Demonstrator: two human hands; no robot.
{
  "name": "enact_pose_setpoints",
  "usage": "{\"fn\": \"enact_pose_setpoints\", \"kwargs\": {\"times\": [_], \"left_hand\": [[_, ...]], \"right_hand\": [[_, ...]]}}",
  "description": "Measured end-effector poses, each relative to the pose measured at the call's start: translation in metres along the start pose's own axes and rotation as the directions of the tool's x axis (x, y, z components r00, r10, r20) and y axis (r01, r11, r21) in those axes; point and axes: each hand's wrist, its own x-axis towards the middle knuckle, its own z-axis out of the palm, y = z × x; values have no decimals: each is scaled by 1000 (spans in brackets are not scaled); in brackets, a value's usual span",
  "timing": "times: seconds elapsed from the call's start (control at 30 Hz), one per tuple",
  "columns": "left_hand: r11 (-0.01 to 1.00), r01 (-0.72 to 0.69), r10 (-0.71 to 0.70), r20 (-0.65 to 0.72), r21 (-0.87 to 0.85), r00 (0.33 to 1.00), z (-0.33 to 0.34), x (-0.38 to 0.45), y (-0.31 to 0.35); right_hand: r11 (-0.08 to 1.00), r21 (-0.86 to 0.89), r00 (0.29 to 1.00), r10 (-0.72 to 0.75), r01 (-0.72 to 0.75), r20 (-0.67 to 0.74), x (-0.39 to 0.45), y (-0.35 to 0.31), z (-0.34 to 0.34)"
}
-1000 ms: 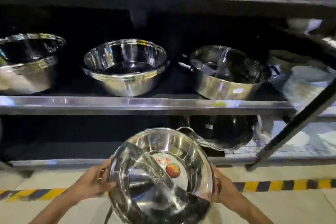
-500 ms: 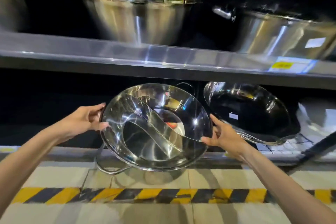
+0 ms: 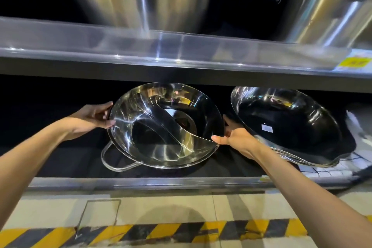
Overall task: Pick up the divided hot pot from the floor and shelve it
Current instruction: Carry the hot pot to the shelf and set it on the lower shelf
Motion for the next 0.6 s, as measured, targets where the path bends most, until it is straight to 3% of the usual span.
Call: {"fn": "enact_pose_setpoints", "kwargs": {"times": [0.6], "left_hand": [[991, 119, -125, 119, 62, 985, 18, 26, -35]], "right_hand": [[995, 29, 995, 98, -98, 27, 24, 26, 6]]}}
